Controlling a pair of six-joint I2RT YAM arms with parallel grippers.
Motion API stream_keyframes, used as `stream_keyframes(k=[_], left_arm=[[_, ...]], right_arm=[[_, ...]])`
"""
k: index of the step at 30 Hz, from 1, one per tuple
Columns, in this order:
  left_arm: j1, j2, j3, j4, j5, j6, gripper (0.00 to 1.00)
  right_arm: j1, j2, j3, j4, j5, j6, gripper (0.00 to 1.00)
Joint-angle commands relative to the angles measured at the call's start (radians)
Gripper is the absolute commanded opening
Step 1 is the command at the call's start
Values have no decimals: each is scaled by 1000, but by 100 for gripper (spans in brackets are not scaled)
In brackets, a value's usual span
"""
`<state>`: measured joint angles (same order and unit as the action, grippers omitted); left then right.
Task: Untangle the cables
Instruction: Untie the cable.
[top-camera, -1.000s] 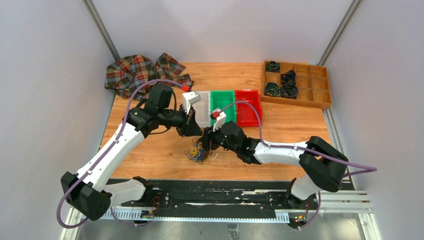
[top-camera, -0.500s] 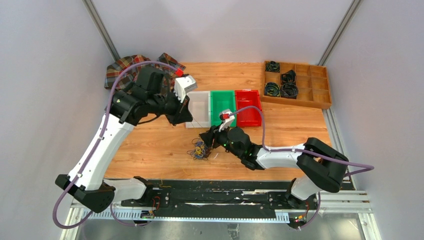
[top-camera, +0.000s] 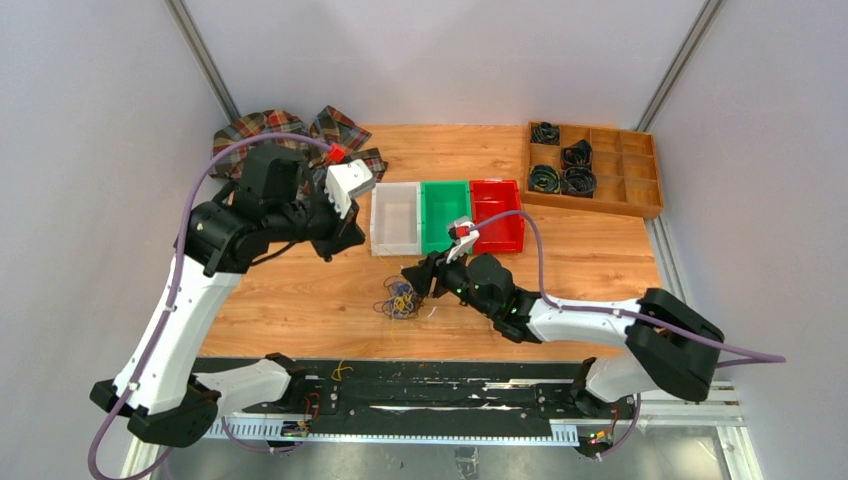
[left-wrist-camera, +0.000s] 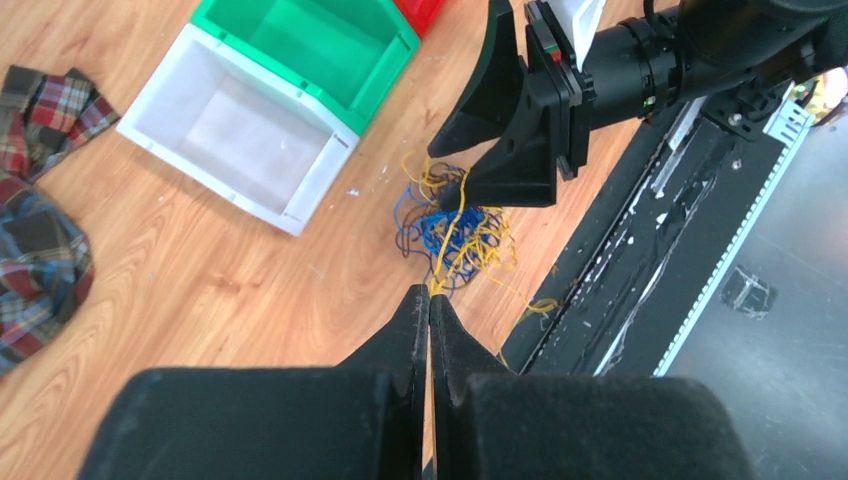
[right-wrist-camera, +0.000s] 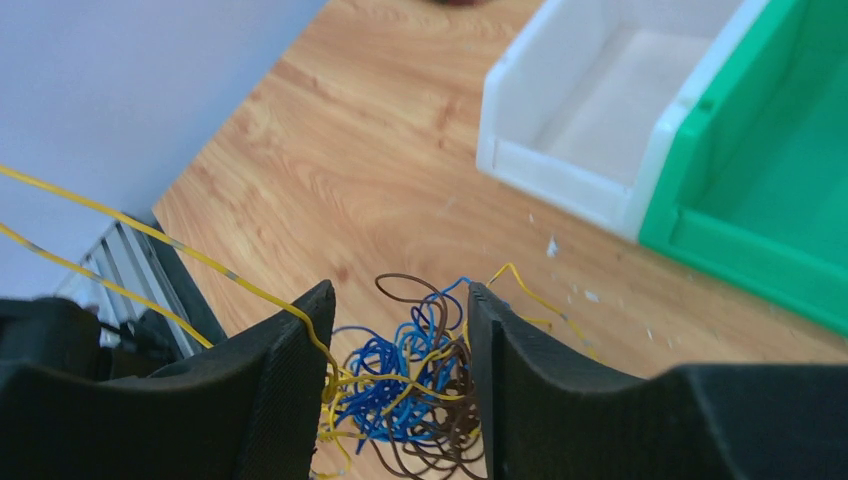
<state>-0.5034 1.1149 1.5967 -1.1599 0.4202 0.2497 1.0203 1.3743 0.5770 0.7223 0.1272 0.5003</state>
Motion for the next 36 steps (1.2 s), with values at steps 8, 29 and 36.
stream_keyframes(k=[8,29,36], left_arm=[[5,-44,-211,228,-43,-14,0],[5,-60,-496,359,-353,180,38],[4,-126,-618,286,-152,172,76]], right_arm=[[-24,-225,63,-332,-131,-45,56],[-29,151,19,-219,-232,-17,45],[-43,184,61,-191,-274,17,36]])
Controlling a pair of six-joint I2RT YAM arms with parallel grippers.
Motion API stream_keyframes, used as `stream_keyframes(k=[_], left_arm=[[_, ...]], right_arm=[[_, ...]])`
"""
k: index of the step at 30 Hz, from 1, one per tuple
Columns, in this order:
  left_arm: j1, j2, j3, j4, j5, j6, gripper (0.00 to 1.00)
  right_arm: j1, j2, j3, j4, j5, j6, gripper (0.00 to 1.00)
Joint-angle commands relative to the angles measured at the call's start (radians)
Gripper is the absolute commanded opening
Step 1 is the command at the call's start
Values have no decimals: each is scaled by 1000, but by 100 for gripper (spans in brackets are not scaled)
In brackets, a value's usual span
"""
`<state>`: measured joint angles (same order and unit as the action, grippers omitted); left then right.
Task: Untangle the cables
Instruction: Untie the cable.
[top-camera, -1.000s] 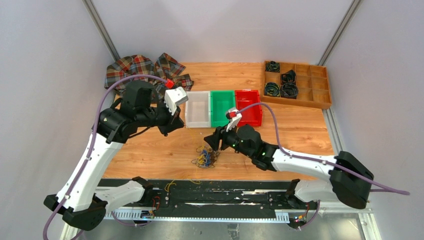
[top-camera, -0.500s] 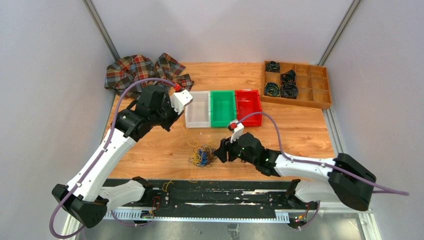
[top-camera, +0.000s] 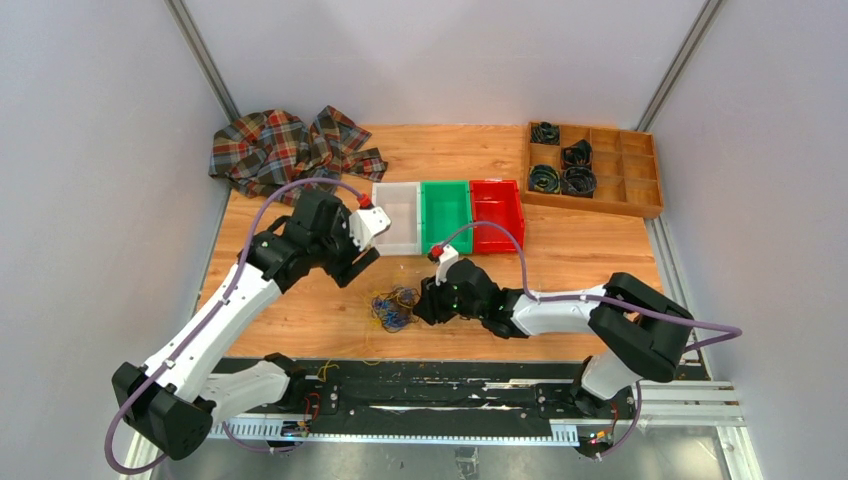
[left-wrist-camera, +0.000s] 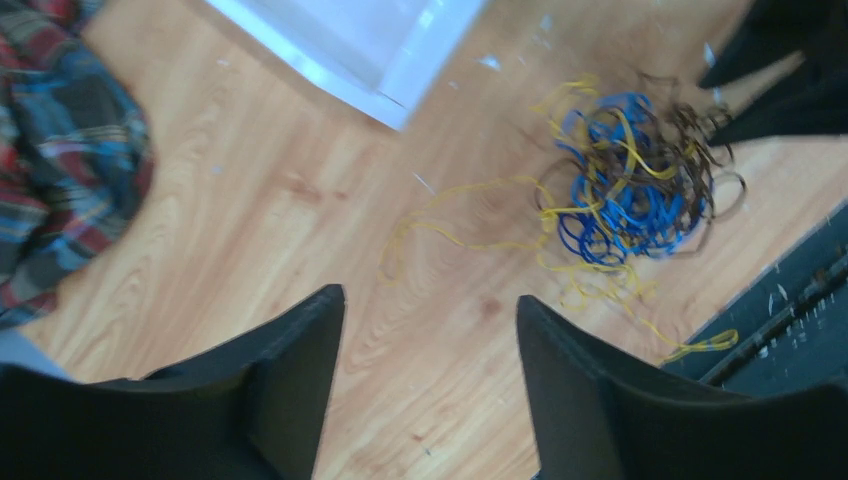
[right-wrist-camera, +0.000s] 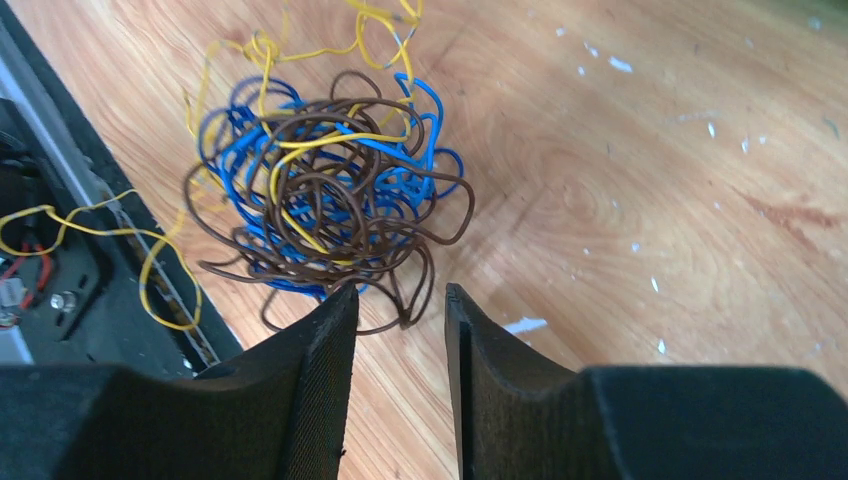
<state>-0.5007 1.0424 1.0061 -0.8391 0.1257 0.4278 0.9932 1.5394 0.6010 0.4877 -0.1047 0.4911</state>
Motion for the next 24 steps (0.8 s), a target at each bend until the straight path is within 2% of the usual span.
stream_keyframes(k=[1,3,6,8,14,19,21,22,24], left_arm=[[1,-61,-46,-35,185,-10,76],[1,-68,-84,-9,242,-22,76],[-13,-28,-99,7,254,-21,75],[-14,12,-97,7,261,3,74],[-44,124,-158,67,199,170,74],[-85,203,-233,187,117,220,72],[-93,225,-257,240,89,232,66],[-96,233,-266,263,73,239,60],[-96,233,-274,299,46,245,41]], right_arm=[[-16,28,42,43,-46,29,36],[-17,55,53,49,-57,39,30],[-23,78,64,54,-86,56,9],[-35,65,62,46,-86,62,1],[-111,-35,-4,35,-104,83,1],[-161,-169,-61,-23,-66,68,1],[-180,-218,-77,-52,-52,62,1],[-183,-236,-81,-60,-54,55,1],[-180,-252,-73,-85,-75,41,11]])
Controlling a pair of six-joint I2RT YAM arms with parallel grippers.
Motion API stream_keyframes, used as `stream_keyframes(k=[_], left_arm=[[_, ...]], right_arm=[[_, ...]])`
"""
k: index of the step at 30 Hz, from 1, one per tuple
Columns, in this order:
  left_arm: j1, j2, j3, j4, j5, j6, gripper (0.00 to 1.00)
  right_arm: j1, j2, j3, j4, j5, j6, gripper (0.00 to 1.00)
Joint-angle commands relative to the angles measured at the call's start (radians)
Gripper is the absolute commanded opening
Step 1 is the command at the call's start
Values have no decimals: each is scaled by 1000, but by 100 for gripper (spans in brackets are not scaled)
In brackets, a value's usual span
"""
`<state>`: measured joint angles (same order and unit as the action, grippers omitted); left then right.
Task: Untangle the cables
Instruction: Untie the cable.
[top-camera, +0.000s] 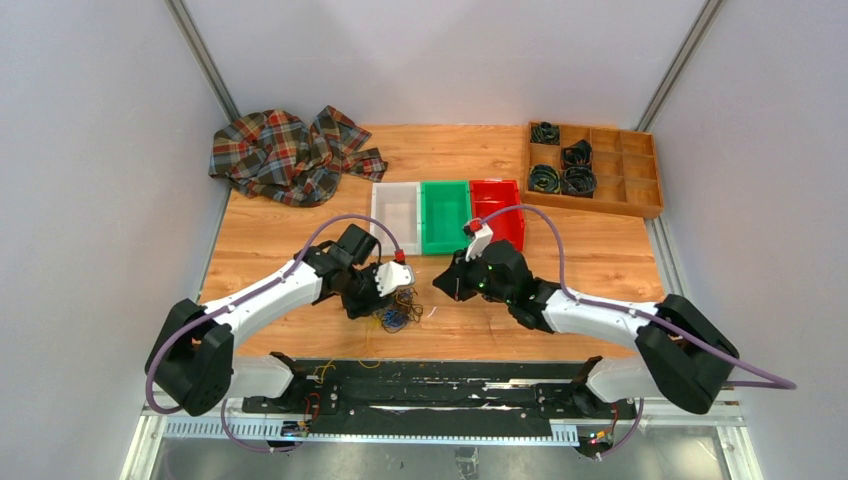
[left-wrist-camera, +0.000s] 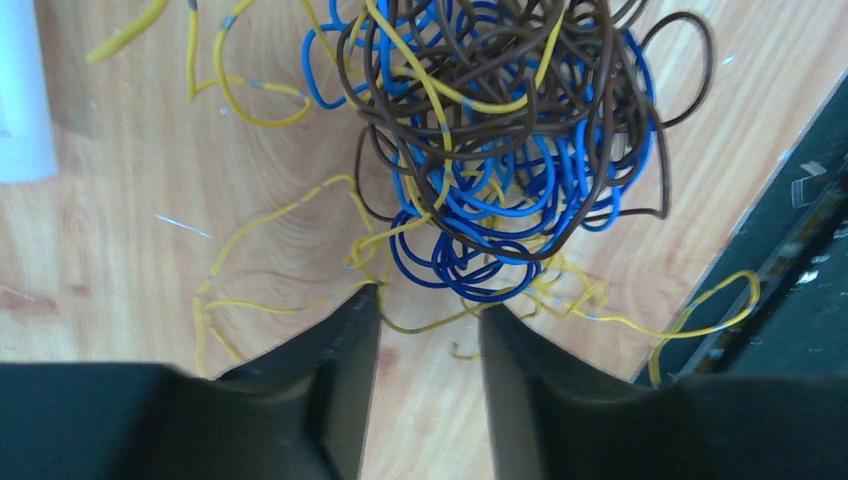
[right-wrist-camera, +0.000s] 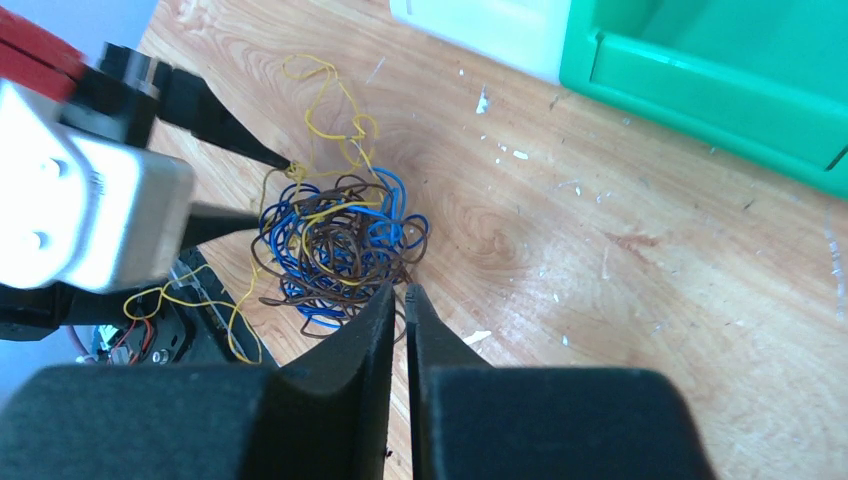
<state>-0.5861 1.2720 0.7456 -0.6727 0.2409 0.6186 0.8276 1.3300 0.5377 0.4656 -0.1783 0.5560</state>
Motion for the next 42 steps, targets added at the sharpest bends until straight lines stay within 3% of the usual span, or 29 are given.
stream_keyframes(k=[1,3,5,13,25,28,32,35,42], left_arm=[[-11,-3,-14,149,-75,54,29],[-11,-25,-8,166,-70,62,12],[-9,-48,12,179,-70,59,1],[-6,-37,155,52,3,37,1],[-6,-64,146,-4,67,-32,1],[-5,-71,133,0,68,-37,1],[5,-74,107,21,-9,-7,1],[36,-67,103,44,-82,39,1],[120,-56,160,62,-140,96,1]], right_arm=[[-10,-41,-7,-66,-8,-28,16],[15,-27,-5,-60,0,-44,25],[56,-6,-1,-39,11,-59,31],[209,99,71,94,105,-144,45],[221,320,200,137,179,-164,45],[220,366,218,153,180,-160,41],[210,388,198,168,179,-150,13],[195,330,137,172,184,-140,1],[96,130,-70,198,172,-67,1]])
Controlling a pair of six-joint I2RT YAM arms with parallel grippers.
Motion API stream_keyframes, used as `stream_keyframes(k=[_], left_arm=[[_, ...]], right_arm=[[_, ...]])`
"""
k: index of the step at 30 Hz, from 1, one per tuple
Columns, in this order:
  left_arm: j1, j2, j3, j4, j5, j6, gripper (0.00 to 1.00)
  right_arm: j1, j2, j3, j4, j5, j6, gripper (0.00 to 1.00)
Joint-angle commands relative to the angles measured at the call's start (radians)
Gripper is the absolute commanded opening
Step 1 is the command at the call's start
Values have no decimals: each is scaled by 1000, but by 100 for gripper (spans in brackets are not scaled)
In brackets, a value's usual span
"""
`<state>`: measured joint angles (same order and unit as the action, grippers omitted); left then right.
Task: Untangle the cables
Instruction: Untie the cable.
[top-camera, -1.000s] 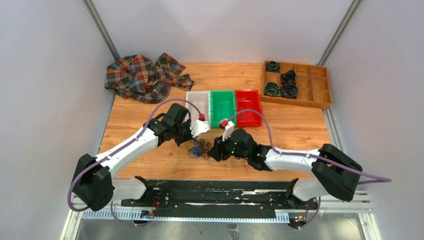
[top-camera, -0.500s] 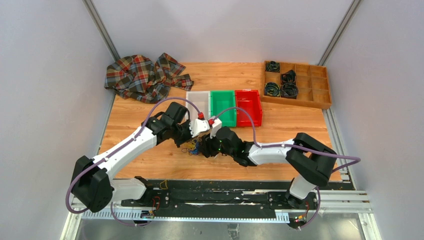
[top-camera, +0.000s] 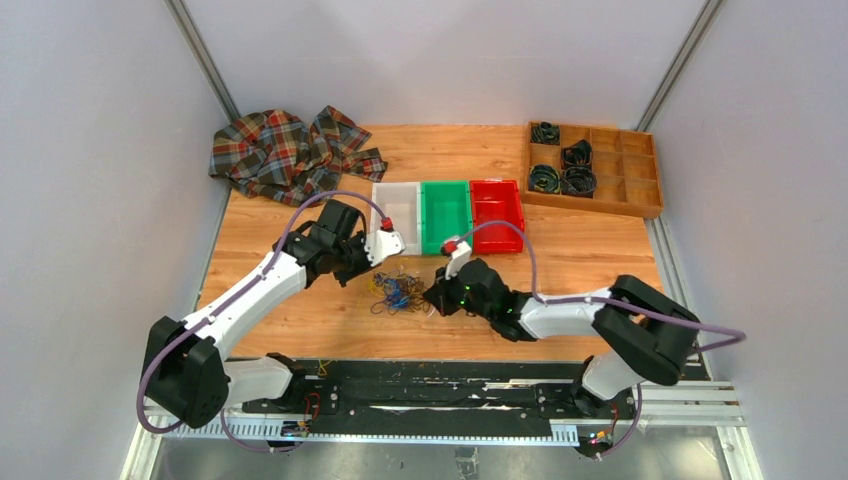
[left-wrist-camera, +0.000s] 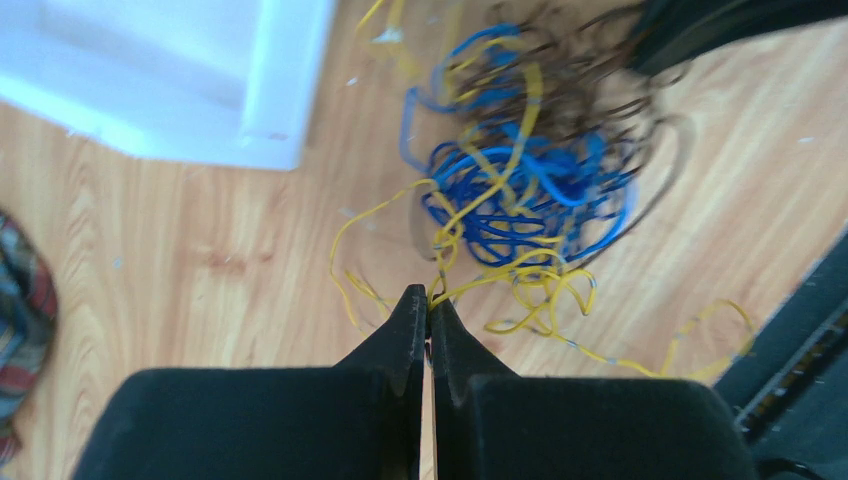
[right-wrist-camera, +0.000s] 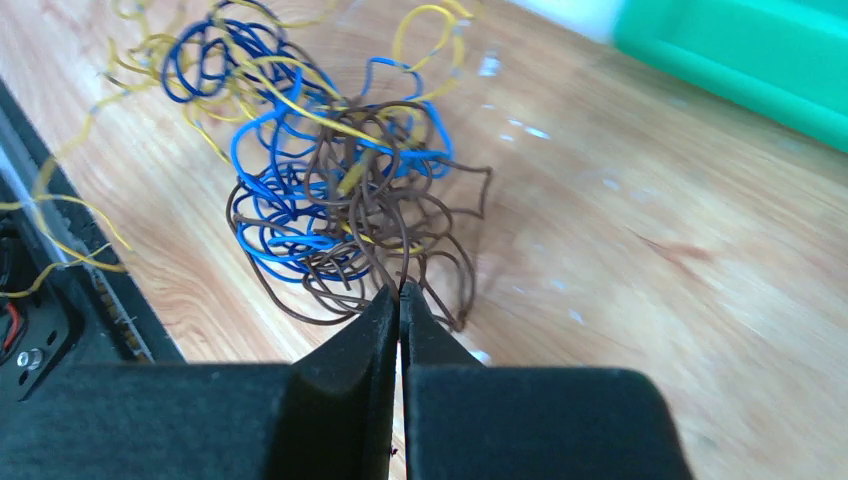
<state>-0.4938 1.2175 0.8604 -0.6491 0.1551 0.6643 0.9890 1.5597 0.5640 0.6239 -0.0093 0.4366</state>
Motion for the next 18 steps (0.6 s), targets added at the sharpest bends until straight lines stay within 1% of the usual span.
stream_keyframes(k=[1,6,10,13,18], left_arm=[[32,-5,49,43,-58,58,1],[35,-14,52,61,-114,109,1],[35,-36,12,106,-213,200,1],[38,-54,-11,116,-241,253,1],[40,-70,-80,168,-291,334,1]], right_arm=[[-75,-143,-122,36,1,55,1],[-120,-344,-191,-76,45,47,1],[-180,-548,-225,-197,99,59,1],[-227,-689,-257,-256,149,69,1],[-348,-892,-219,-394,130,90,1]])
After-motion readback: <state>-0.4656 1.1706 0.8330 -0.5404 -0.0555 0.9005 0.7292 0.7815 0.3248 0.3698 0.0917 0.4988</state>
